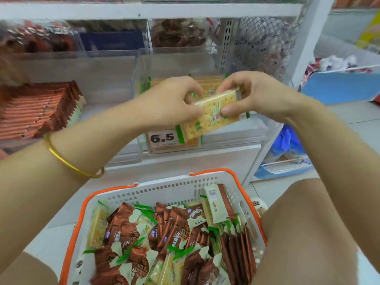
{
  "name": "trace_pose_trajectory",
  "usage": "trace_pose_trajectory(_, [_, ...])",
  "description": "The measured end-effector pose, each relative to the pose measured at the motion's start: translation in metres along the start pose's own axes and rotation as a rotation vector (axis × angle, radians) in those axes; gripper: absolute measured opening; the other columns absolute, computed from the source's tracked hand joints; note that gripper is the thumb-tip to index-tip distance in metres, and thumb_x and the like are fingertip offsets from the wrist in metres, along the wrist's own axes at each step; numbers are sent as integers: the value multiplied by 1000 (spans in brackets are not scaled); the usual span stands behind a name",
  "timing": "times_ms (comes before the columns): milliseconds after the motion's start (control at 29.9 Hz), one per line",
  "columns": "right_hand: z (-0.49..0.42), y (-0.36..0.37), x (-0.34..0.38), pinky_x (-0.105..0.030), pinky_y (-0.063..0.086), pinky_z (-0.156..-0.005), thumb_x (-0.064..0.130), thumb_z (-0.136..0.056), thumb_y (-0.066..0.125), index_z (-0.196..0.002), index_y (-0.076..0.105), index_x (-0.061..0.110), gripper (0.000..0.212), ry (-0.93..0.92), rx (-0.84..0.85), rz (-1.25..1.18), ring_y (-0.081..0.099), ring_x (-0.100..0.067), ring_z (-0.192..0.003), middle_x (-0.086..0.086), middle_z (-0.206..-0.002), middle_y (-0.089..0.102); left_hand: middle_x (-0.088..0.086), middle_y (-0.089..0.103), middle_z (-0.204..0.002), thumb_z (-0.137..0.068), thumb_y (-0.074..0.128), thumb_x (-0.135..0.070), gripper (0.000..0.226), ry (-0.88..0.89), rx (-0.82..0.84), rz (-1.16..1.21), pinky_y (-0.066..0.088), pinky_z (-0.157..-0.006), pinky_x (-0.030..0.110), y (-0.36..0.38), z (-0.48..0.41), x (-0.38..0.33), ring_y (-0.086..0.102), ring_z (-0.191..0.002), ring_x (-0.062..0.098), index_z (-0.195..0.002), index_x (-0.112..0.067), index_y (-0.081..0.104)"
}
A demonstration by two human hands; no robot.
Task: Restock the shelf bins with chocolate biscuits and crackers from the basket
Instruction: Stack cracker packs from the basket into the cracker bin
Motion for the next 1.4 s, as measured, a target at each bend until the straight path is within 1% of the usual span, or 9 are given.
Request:
trace_pose_trajectory(100, [-36,-43,-22,-29,56,-58,1,-73,76,-84,57,20,30,68,-306,-78,65,-15,-73,-4,-84,63,6,42,-141,-91,60,-34,61,-62,-227,-12,35,-104,34,-8,-25,13,43,-127,23,-142,-13,34])
trace_pose_trajectory(201, [-76,-61,-64,-44,58,-75,5,-71,81,-91,57,16,33,230,-441,104,67,-29,-90,-13,-103,65,16,45,-135,-94,51,-36,48,-57,-97,-187,35,-106,43,22,-45,29,42,-128,33,-131,-6,45])
trace_pose_trajectory(501, [-155,-44,-116,-40,50,-88,19,-77,78,-122,55,6,52,326,-276,581,53,-32,-112,-15,-128,51,13,57,-115,-98,27,-42,42,-58,132,-251,41,-96,45,64,-64,54,48,-111,32,-100,-11,56])
trace_pose_trajectory(836, [-176,-37,-125,-50,41,-98,29,-79,76,-130,35,0,72,334,-298,814,41,-44,-122,-23,-136,32,7,51,-104,-99,29,-39,29,-24,129,-214,37,-100,45,64,-62,53,44,-112,30,-84,-21,46])
trace_pose_trajectory(969, [-169,-35,-120,-53,41,-97,32,-77,77,-136,29,1,83,370,-309,881,37,-43,-126,-21,-137,32,6,58,-109,-98,33,-37,33,1,14,-173,40,-96,44,58,-57,48,48,-110,28,-96,-14,57])
trace_pose_trajectory(1069, [-158,-39,-93,-53,44,-91,13,-84,70,-131,37,0,59,342,-398,945,41,-42,-122,-22,-133,38,0,63,-114,-95,40,-28,32,203,-305,-118,42,-94,39,35,-31,31,53,-110,23,-114,-16,63])
trace_pose_trajectory(1170, [-119,-26,-31,-44,51,-80,7,-85,62,-102,55,10,19,64,-501,795,58,-32,-99,-10,-104,57,-2,66,-99,-90,47,-16,23,413,-419,-37,44,-82,33,26,26,21,57,-95,20,-102,-12,66])
trace_pose_trajectory(1303, [-24,72,40,-20,47,-52,9,-81,68,-78,54,15,16,-222,-138,327,59,-9,-56,7,-65,55,-5,66,-81,-88,39,-26,27,370,-38,-242,48,-61,29,75,97,63,62,-78,18,-86,-19,65])
trace_pose_trajectory(1404, [10,172,18,-15,45,-44,11,-85,66,-81,57,13,10,-111,386,249,62,-8,-47,-2,-67,64,1,63,-97,-93,35,-30,24,-38,491,-476,43,-69,32,132,124,138,59,-94,24,-88,-18,55])
Point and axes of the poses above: each hand's wrist, its own z-axis away from the middle knuckle, its own y-axis out of the palm, x = y × z, the point moved 5 cm from there along -z, towards the middle knuckle
